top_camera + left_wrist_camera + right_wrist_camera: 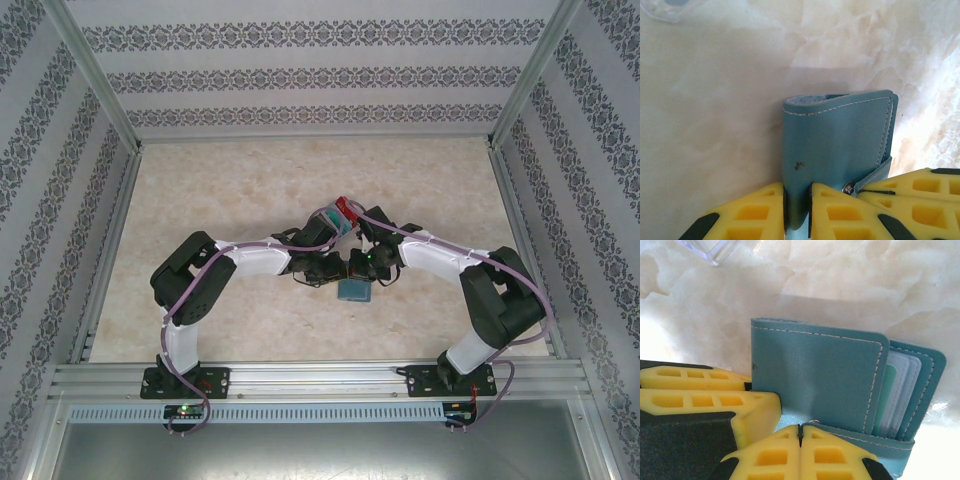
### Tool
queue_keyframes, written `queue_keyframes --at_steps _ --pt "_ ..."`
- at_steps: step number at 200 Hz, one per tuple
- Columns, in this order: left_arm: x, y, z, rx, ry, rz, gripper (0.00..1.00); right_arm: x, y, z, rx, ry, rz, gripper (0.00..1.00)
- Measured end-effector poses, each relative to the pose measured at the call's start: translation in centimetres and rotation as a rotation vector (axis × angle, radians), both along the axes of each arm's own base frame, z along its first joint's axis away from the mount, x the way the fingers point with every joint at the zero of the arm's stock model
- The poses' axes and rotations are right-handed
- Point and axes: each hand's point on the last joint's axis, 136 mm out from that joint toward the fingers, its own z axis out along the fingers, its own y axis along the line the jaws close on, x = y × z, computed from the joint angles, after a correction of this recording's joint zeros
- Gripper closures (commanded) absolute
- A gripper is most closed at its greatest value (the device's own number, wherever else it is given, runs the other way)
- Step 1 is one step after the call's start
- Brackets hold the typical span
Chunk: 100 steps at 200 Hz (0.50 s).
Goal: Put the credit cards into the card holder
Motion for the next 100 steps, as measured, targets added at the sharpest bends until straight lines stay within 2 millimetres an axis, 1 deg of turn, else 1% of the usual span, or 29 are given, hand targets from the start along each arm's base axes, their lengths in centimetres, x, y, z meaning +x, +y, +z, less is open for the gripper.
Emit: queue_keyframes --at_steps 28,70,100 --pt "0.0 0.0 0.0 -0.001 -0.001 0.000 0.82 0.1 0.0 -0.1 -0.003 0.002 -0.002 1.00" --pt "0.0 0.0 0.0 -0.002 -0.003 0.001 0.82 1.0 0.0 -0.6 -0.040 0.006 -0.013 1.00" --pt "0.0 0.0 -0.1 -0.002 -0.002 0.001 0.82 0.9 0.1 -0.7 -0.042 0.008 -0.007 1.00"
